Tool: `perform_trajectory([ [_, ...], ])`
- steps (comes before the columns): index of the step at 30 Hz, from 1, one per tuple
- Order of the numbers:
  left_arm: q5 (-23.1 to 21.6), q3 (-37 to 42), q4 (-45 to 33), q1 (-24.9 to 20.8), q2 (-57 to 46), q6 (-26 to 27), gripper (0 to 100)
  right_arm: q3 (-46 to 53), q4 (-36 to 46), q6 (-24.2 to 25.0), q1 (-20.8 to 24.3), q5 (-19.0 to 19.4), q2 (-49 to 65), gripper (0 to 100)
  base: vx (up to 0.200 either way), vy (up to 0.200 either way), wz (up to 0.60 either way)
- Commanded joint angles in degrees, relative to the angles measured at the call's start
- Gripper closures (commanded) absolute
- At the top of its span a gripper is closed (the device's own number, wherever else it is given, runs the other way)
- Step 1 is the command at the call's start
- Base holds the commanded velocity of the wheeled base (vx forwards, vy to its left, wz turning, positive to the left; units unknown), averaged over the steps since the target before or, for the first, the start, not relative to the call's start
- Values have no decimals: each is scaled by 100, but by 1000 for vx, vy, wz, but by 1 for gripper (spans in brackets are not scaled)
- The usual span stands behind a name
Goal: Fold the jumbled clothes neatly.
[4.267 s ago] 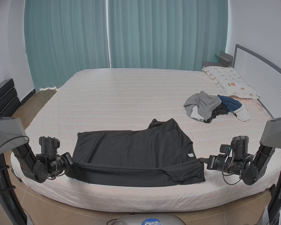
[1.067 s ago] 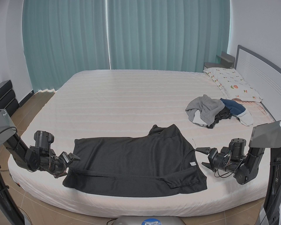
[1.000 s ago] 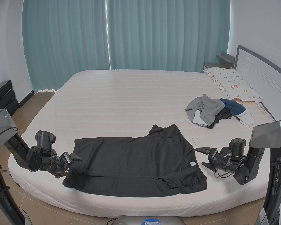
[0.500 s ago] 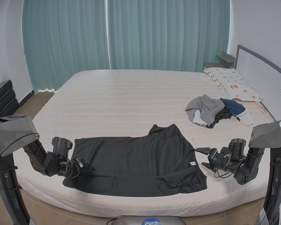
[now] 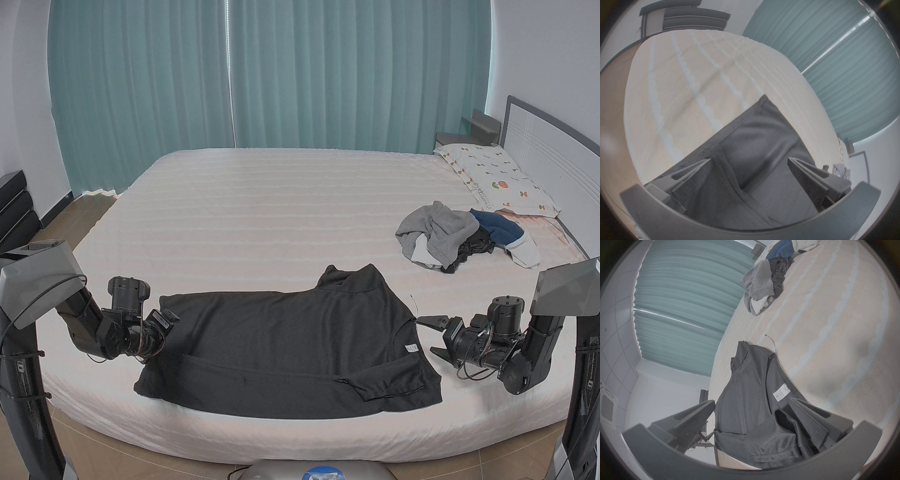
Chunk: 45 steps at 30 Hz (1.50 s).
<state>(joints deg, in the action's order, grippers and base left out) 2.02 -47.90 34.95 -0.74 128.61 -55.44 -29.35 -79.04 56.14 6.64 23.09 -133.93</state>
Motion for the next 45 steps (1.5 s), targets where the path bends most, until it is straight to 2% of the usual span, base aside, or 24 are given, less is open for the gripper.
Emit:
perform_trajectory([
  [1,0,-106,-6,180,50,-28,0,9,3,-68,12,-6,-37,0,0,0,0],
  [10,-211,26,-59,487,-143,148,0,9,-6,-68,12,-6,-46,0,0,0,0],
  [14,-695,193,3,540,-143,640,0,9,-6,-68,12,-6,-46,0,0,0,0],
  [18,-853,202,12,549,-55,1079,0,9,-6,-68,12,-6,-46,0,0,0,0],
  [21,-870,211,73,549,32,1264,0,18,-6,-68,12,-6,-46,0,0,0,0],
  [28,-826,351,425,496,129,1299,0,18,-6,-121,48,-24,-63,0,0,0,0],
  [30,-782,360,425,452,147,1308,0,61,-6,-375,65,-50,-81,0,0,0,0],
  [34,-765,360,425,426,173,1308,0,61,-6,-507,100,-156,-81,0,0,0,0],
  [35,-756,360,416,408,173,1317,100,61,-6,-551,144,-305,-90,0,0,0,0],
  [38,-624,369,399,391,173,1317,100,35,-6,-692,258,-560,-116,0,0,0,0],
  [45,-405,580,390,417,129,1299,100,-53,-6,-1219,461,-613,-371,0,0,0,0],
])
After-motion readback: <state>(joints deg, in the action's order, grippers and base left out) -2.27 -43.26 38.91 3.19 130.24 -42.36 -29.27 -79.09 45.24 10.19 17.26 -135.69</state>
